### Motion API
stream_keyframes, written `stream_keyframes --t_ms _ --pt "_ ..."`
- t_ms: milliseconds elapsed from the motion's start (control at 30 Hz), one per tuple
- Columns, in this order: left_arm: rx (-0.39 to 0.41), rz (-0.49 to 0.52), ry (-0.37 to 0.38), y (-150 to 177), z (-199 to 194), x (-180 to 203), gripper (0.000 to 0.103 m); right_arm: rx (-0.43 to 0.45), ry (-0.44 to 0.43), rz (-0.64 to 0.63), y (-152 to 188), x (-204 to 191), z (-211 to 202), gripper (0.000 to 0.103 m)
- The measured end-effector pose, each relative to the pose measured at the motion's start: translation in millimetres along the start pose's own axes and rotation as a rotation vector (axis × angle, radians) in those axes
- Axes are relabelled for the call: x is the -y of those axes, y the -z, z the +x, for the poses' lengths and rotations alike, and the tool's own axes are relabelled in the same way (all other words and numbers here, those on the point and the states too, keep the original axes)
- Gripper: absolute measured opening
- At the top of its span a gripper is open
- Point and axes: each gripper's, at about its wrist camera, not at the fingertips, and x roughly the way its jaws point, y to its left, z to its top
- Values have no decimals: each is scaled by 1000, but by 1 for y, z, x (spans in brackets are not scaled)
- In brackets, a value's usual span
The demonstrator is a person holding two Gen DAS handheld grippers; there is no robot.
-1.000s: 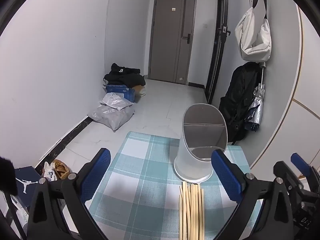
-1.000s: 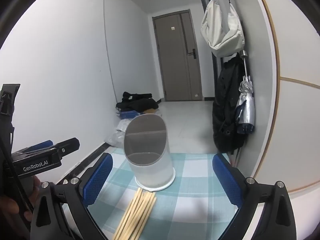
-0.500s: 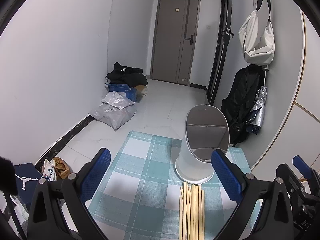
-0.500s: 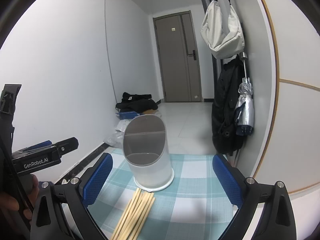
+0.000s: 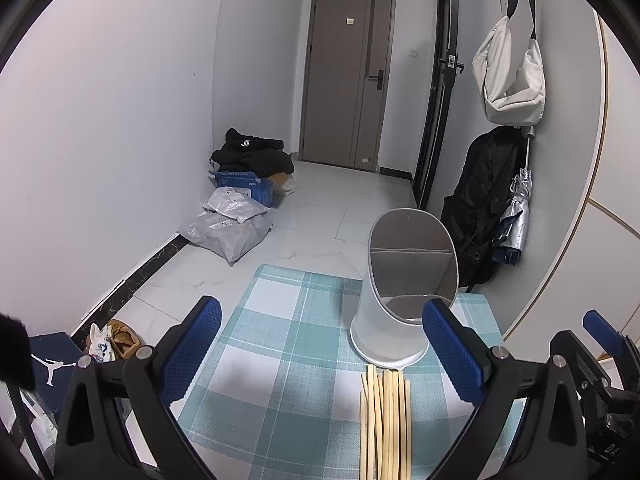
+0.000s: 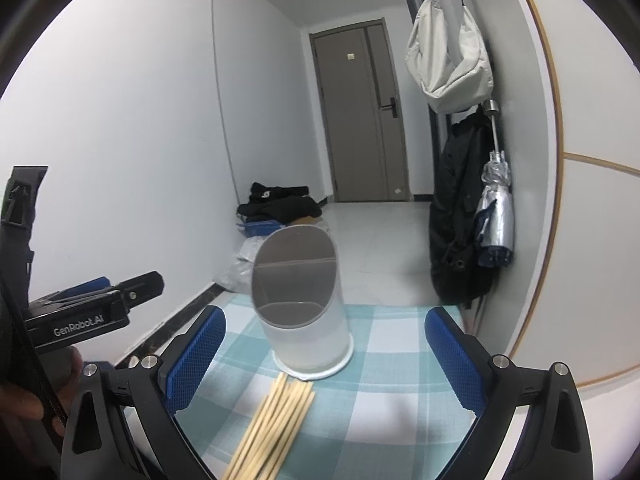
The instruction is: Organize utensils
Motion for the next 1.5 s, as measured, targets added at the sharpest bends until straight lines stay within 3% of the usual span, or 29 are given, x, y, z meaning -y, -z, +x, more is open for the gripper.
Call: stream_keyframes --t_ms 467,633,833,1500 --pt "-10 -12 8 0 2 -1 99 -10 -22 -3 0 -1 3 103" --pt "-6 -5 8 1 1 -1 99 8 28 -19 1 -3 1 103" --pt "-6 0 9 1 1 1 99 -9 -1 -1 0 0 2 103" --pt "-13 2 -2 2 2 1 99 17 54 9 1 0 -2 103"
